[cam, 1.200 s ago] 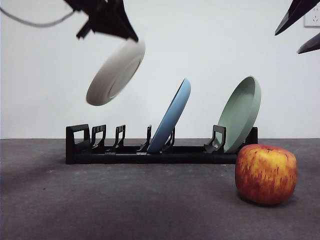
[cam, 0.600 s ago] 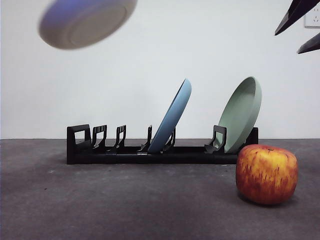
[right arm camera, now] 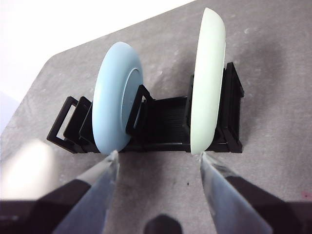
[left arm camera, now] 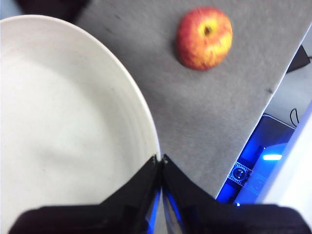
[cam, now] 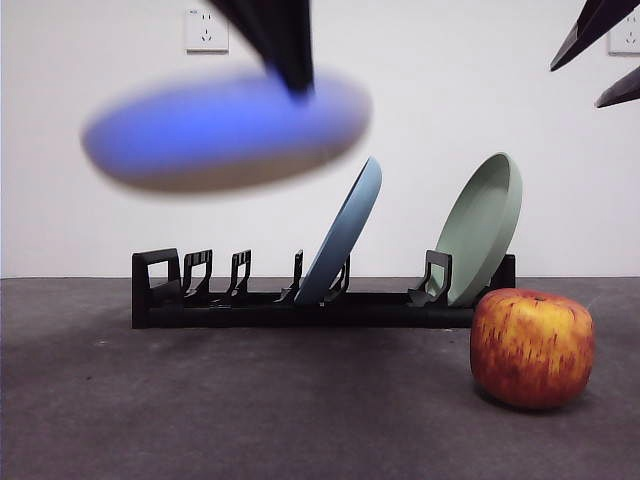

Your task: Take the yellow plate from the plate rack,put the plate on the table,take the apple from the table,put the apple in the plate

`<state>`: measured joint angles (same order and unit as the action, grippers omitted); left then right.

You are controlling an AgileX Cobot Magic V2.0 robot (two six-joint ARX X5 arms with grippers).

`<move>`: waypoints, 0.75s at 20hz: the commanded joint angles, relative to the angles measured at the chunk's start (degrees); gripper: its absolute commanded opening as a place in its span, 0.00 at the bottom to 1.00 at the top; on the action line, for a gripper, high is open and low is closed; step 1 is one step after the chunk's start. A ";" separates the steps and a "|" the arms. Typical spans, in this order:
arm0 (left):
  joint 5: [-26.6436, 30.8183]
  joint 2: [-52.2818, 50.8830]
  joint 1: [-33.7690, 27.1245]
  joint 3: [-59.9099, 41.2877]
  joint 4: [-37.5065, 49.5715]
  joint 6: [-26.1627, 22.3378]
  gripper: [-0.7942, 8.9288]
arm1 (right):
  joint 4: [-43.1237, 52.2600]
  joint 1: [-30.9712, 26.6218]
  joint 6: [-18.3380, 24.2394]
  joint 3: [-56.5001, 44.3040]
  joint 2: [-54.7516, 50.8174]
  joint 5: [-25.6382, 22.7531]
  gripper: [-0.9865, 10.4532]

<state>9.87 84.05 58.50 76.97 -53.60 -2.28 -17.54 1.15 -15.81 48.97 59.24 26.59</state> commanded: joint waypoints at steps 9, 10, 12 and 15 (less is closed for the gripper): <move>-1.18 13.29 1.03 -13.31 18.75 -2.49 0.07 | 0.33 0.04 0.48 0.20 0.09 -2.91 0.33; -1.22 14.12 1.03 -13.31 19.12 -2.49 0.07 | 0.33 0.04 0.48 0.20 0.09 -2.89 0.33; -1.66 14.97 1.05 -13.31 19.34 -2.45 0.08 | 0.31 0.04 0.48 0.20 0.09 -2.84 0.33; -5.53 14.99 1.01 -13.31 19.21 -2.45 0.24 | 0.07 0.09 0.94 0.20 0.09 -2.51 0.33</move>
<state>4.95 98.54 59.31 63.99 -34.65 -4.05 -17.65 1.15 -15.59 48.97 59.24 24.01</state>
